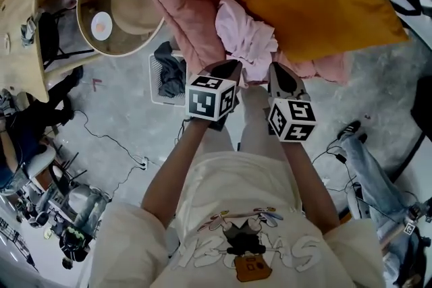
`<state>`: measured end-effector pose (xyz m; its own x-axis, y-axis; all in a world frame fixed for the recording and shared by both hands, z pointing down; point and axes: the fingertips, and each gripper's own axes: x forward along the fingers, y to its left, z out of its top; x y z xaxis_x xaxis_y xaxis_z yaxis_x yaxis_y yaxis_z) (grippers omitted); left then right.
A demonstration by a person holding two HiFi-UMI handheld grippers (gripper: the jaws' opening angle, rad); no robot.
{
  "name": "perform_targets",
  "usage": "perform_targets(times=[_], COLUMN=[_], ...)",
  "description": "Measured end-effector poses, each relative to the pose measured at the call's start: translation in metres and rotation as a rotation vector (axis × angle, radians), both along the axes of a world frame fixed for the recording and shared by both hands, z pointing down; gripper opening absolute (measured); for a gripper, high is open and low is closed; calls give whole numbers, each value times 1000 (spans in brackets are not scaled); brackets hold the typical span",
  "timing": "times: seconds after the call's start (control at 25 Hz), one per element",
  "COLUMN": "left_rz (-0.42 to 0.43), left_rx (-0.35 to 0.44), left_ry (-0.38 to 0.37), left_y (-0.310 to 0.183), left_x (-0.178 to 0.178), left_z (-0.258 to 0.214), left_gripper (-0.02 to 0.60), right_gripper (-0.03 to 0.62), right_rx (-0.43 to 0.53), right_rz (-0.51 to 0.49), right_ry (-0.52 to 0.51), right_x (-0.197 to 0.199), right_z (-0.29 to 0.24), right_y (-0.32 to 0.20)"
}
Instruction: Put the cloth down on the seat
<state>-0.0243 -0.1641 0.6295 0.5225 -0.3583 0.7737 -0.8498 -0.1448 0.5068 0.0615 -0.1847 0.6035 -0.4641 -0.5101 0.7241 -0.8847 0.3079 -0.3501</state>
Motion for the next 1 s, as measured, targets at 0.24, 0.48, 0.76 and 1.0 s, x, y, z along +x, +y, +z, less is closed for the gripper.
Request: perform_targets(times=[0.24,0.48,0.76,1.0], left_rz=[-2,27,108,89], left_rx=[18,64,132,243], left_ry=[-27,-32,-18,-31], left_y=[6,9,20,28], left_x=[-4,0,-4,-11], left_z=[-27,-67,-114,-173], left_gripper=[15,6,6,6], right_gripper=[18,18,18,18], right_rx=[25,55,71,95], right_rz=[-52,-82,-152,-240], right_ry=[5,-9,-64,-110], right_x=[-2,-1,-33,-56], right_z=[-18,-46,-82,-125], right_y=[3,-2,8,24])
